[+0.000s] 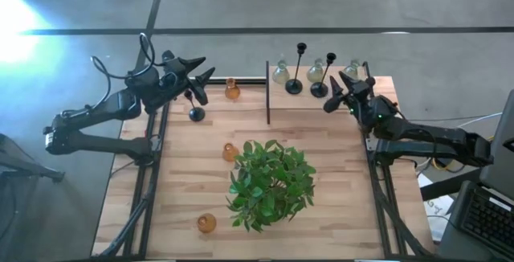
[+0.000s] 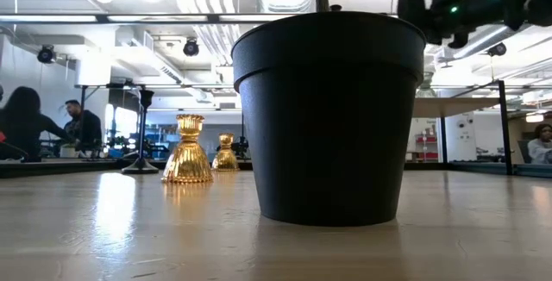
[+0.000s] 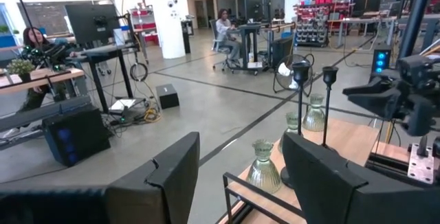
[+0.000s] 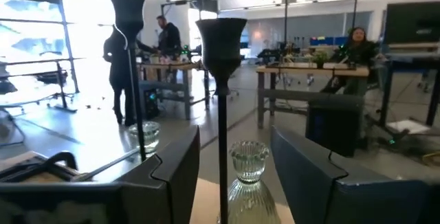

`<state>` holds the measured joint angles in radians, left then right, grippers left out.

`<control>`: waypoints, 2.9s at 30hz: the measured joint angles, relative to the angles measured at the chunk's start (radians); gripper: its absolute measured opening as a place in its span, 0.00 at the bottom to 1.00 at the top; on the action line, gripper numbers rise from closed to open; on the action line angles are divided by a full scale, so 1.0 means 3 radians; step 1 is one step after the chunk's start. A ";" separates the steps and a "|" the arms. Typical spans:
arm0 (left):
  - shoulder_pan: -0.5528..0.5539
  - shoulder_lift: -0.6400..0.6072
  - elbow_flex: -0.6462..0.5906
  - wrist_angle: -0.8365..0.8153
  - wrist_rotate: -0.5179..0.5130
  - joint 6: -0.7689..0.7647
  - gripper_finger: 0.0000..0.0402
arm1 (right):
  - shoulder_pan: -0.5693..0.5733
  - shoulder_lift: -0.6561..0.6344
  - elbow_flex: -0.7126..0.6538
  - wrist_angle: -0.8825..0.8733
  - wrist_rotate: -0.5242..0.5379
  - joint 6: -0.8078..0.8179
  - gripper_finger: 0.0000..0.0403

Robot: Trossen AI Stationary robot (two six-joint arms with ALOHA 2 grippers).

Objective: Pick & Place candle stick holders
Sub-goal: Put the black candle holder on the shelf

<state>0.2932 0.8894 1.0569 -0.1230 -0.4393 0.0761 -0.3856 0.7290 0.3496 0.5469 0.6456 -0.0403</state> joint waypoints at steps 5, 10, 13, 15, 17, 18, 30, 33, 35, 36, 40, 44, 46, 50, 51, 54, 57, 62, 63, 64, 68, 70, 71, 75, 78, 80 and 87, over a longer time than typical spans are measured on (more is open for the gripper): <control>0.0000 0.0000 0.0000 -0.0052 0.0000 -0.0002 0.53 | 0.0161 -0.0416 0.0113 -0.0669 -0.0049 0.0297 0.42; 0.0000 0.0000 0.0000 -0.0149 0.0000 -0.0004 0.53 | 0.0324 -0.0688 0.0521 -0.1619 -0.0571 0.0464 0.39; 0.0000 -0.0002 0.0000 -0.0223 0.0000 -0.0003 0.53 | 0.0408 -0.0719 0.0861 -0.2183 -0.0890 0.0583 0.36; 0.0000 -0.0009 0.0000 -0.0332 0.0000 -0.0007 0.53 | 0.0467 -0.0695 0.1099 -0.2520 -0.1094 0.0710 0.34; 0.0000 -0.0024 0.0000 -0.0492 0.0000 -0.0036 0.53 | 0.0529 -0.0654 0.1355 -0.2868 -0.1255 0.0849 0.31; 0.0000 -0.0026 0.0000 -0.0597 0.0001 -0.0072 0.53 | 0.0564 -0.0624 0.1484 -0.3052 -0.1314 0.0922 0.29; 0.0000 -0.0034 0.0000 -0.1839 -0.0015 -0.0511 0.53 | 0.1139 0.0085 0.2853 -0.4489 -0.1628 0.1483 0.03; 0.0000 -0.0034 0.0000 -0.2219 -0.0101 -0.0859 0.53 | 0.1264 0.0254 0.3117 -0.4758 -0.1508 0.1531 0.03; 0.0000 -0.0024 0.0000 -0.2500 -0.0186 -0.1230 0.53 | 0.1336 0.0336 0.3253 -0.4885 -0.1398 0.1535 0.02; -0.0001 -0.0015 -0.0004 -0.2652 -0.0244 -0.1422 0.53 | 0.1361 0.0365 0.3305 -0.4920 -0.1347 0.1534 0.02; -0.0001 -0.0006 -0.0194 -0.2987 -0.0421 -0.2132 0.50 | 0.1389 0.0415 0.3374 -0.4983 -0.1209 0.1531 0.02; -0.0004 -0.0005 -0.0501 -0.2953 -0.0423 -0.2799 0.48 | 0.1388 0.0390 0.3300 -0.4985 -0.1177 0.1581 0.02; -0.0004 0.0004 -0.0672 -0.2937 -0.0458 -0.3211 0.47 | 0.1388 0.0383 0.3259 -0.4984 -0.1174 0.1632 0.02; -0.0004 0.0004 -0.1038 -0.2822 -0.0677 -0.3816 0.46 | 0.1388 0.0394 0.3220 -0.4977 -0.1155 0.1656 0.02; -0.0004 0.0004 -0.1134 -0.2706 -0.0735 -0.3851 0.46 | 0.1388 0.0395 0.3220 -0.4975 -0.1127 0.1652 0.02; -0.0005 0.0006 -0.1439 -0.2149 -0.0832 -0.3728 0.46 | 0.1386 0.0391 0.3223 -0.4964 -0.1064 0.1596 0.02; -0.0008 0.0016 -0.1771 -0.1481 -0.0839 -0.3308 0.46 | 0.1387 0.0364 0.3248 -0.4956 -0.0991 0.1576 0.02; -0.0051 -0.0010 -0.2187 -0.1159 -0.0842 -0.3069 0.46 | 0.1386 0.0302 0.3347 -0.4952 -0.0916 0.1558 0.02; -0.0081 -0.0034 -0.2244 -0.1157 -0.0844 -0.3077 0.46 | 0.1387 0.0296 0.3360 -0.4949 -0.0908 0.1556 0.02; -0.0118 -0.0068 -0.2305 -0.1124 -0.0858 -0.3077 0.46 | 0.1387 0.0295 0.3370 -0.4948 -0.0881 0.1544 0.02; -0.0308 -0.0253 -0.2564 -0.0672 -0.0956 -0.2900 0.46 | 0.1386 0.0274 0.3391 -0.4951 -0.0696 0.1414 0.02; -0.0398 -0.0366 -0.2683 -0.0384 -0.0956 -0.2654 0.46 | 0.1386 0.0274 0.3391 -0.4952 -0.0562 0.1362 0.02; -0.0427 -0.0421 -0.2734 -0.0294 -0.0957 -0.2564 0.46 | 0.1386 0.0269 0.3391 -0.4952 -0.0500 0.1328 0.02; -0.0458 -0.0625 -0.2885 -0.0093 -0.1006 -0.2248 0.46 | 0.1386 0.0250 0.3391 -0.4953 -0.0271 0.1254 0.02; -0.0457 -0.0733 -0.2956 0.0060 -0.1144 -0.2023 0.46 | 0.1386 0.0229 0.3391 -0.4951 -0.0085 0.1212 0.02; -0.0454 -0.0776 -0.3002 0.0256 -0.1200 -0.1846 0.46 | 0.1386 0.0212 0.3391 -0.4952 0.0018 0.1202 0.02; -0.0453 -0.0796 -0.3052 0.0493 -0.1690 -0.1621 0.46 | 0.1386 0.0171 0.3391 -0.4950 0.0071 0.1195 0.02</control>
<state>0.1574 0.6505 0.1413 0.0250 -0.9462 -0.4102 0.0303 0.7803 1.3670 -0.9381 0.6668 0.3182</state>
